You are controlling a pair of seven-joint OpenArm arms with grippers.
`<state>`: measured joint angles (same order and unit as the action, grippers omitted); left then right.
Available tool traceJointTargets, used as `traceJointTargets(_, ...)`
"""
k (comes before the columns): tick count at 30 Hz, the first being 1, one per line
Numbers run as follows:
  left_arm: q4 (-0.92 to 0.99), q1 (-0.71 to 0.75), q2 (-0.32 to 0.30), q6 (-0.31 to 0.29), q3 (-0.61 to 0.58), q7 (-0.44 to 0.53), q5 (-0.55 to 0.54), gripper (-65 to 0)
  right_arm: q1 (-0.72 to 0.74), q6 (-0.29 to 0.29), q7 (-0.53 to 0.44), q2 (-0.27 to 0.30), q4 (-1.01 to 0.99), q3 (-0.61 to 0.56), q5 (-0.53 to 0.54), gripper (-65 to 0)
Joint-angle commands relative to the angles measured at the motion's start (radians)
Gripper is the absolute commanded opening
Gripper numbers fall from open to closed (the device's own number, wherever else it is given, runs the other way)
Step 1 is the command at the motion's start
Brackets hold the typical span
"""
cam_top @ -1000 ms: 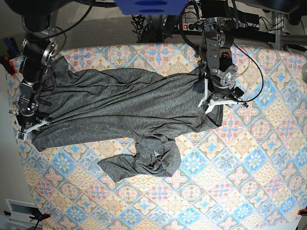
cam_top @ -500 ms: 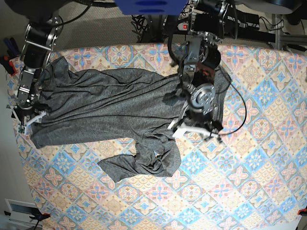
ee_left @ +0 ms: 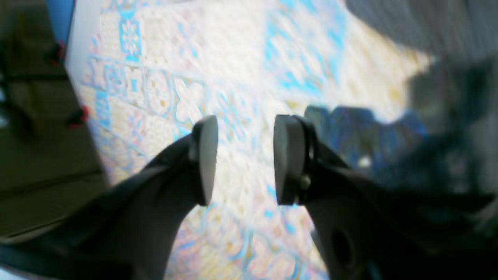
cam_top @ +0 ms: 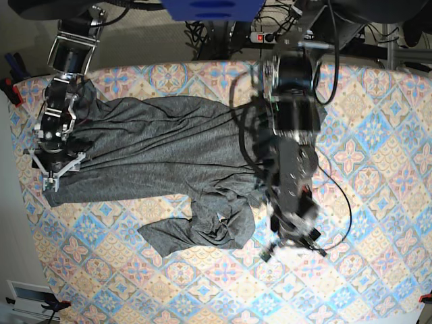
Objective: Layout the t-shirt on the table in an organized manner, then fold the t-shirt properly
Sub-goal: 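Release the shirt with the left gripper and reach toward the crumpled hem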
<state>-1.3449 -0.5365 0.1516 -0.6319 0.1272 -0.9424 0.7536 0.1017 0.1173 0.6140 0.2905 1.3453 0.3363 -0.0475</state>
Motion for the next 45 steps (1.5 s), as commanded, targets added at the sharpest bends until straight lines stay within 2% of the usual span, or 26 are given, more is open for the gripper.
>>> traceJointTargets(1, 0.029, -0.049, 0.005, 0.002, 0.018, 0.006, -0.039, -41.2, 0.003, -0.006, -0.012, 0.009, 0.043, 0.004, 0.001, -30.2)
traceJointTargets(7, 0.298, -0.150, 0.005, 0.002, 0.128, 0.021, -0.247, -41.2, -0.030, -0.006, 0.045, -0.024, 0.107, 0.008, -0.001, -30.2)
traceJointTargets(12, 0.420, -0.159, 0.003, 0.008, 0.230, 0.112, -0.409, -41.2, -0.061, -0.008, 0.050, -0.032, 0.110, 0.004, -0.001, -30.2)
traceJointTargets(14, 0.457, -0.158, -0.017, 0.008, 0.268, 0.144, -0.446, -41.0, -0.066, -0.009, 0.050, -0.032, 0.110, 0.004, -0.001, -30.2)
traceJointTargets(17, 0.572, -0.165, -0.043, 0.008, 0.280, 0.167, -0.498, -41.0, -0.066, -0.009, 0.050, -0.032, 0.110, 0.002, -0.001, -30.3)
traceJointTargets(24, 0.838, -0.207, -0.086, 0.010, 0.283, 0.320, -0.636, -40.9, -0.067, -0.009, 0.050, -0.033, 0.110, 0.002, -0.001, -30.3)
traceJointTargets(29, 0.954, -0.250, -0.083, 0.013, 0.280, 0.395, -0.656, -40.9, -0.067, -0.009, 0.050, -0.033, 0.110, 0.002, -0.001, -30.3)
traceJointTargets(32, 1.011, -0.273, -0.082, 0.054, 0.279, 0.443, -0.656, -41.1, -0.067, -0.009, 0.050, -0.033, 0.112, 0.002, -0.001, -30.3)
traceJointTargets(35, 1.045, -0.291, -0.082, 0.070, 0.279, 0.492, -0.658, -41.4, -0.069, -0.009, 0.050, -0.033, 0.112, 0.002, -0.001, -30.3)
traceJointTargets(37, 1.071, -0.308, -0.082, 0.070, 0.277, 0.515, -0.653, -43.9, -0.090, -0.009, 0.050, -0.033, 0.113, 0.002, -0.001, -30.3)
traceJointTargets(40, 1.083, -0.319, -0.080, 0.073, 0.277, 0.550, -0.653, -52.6, -0.105, -0.009, 0.050, -0.033, 0.153, 0.002, -0.001, -30.3)
traceJointTargets(41, 1.083, -0.320, -0.080, 0.088, 0.277, 0.560, -0.656, -56.2, -0.112, -0.009, 0.050, -0.033, 0.171, 0.002, -0.001, -30.3)
traceJointTargets(43, 1.086, -0.334, -0.080, 0.174, 0.277, 0.583, -0.653, -62.6, -0.132, -0.009, 0.050, -0.033, 0.213, 0.002, -0.001, -30.3)
traceJointTargets(45, 1.083, -0.340, -0.082, 0.238, 0.277, 0.590, -0.653, -61.7, -0.148, -0.009, 0.050, -0.044, 0.247, 0.002, -0.001, -30.3)
